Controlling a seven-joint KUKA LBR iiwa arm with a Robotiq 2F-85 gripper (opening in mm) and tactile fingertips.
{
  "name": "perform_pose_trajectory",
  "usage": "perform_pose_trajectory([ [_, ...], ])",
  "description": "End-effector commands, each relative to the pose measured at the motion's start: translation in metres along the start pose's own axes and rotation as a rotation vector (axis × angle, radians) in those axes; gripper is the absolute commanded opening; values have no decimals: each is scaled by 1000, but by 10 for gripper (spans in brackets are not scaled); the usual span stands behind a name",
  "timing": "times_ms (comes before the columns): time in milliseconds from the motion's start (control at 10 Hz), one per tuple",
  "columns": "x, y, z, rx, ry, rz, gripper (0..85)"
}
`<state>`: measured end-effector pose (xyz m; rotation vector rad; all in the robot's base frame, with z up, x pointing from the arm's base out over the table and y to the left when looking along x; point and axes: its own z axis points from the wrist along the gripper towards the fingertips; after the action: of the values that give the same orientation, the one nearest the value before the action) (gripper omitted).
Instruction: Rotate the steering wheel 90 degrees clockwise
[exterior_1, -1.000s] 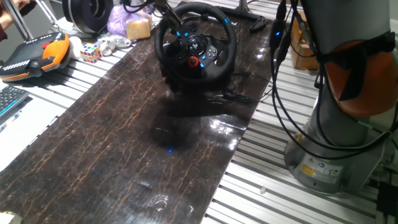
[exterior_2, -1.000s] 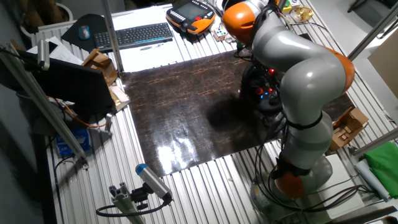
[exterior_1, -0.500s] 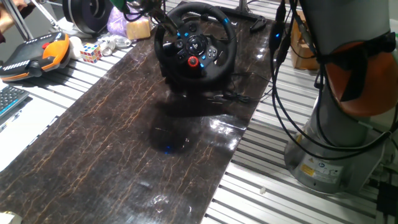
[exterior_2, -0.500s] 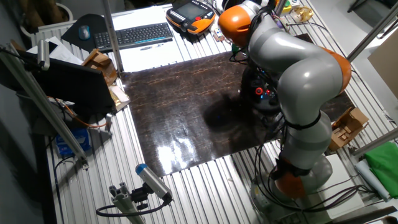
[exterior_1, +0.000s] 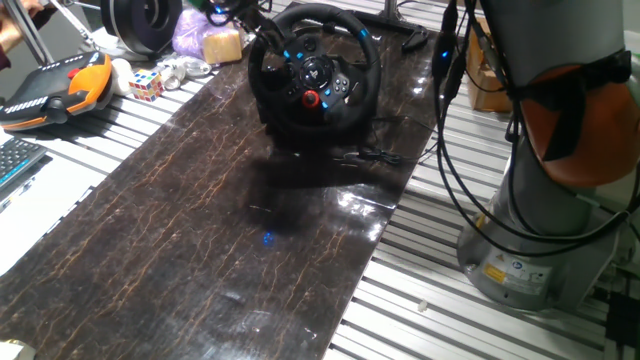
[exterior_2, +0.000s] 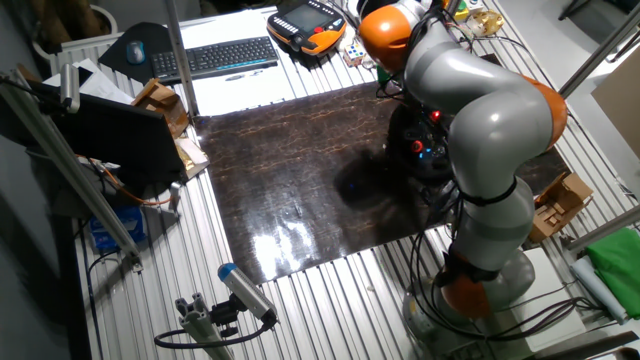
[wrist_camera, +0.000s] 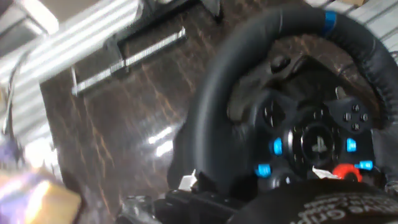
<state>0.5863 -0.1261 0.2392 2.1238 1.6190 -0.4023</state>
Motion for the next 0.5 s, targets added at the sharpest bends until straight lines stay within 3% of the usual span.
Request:
perform_pose_trajectory([
  [0,0,0,0,-19,8,-35,400],
  [300,-5,2,5,-32,-4,-8,47],
  [400,-7,3,6,-39,-10,8,13],
])
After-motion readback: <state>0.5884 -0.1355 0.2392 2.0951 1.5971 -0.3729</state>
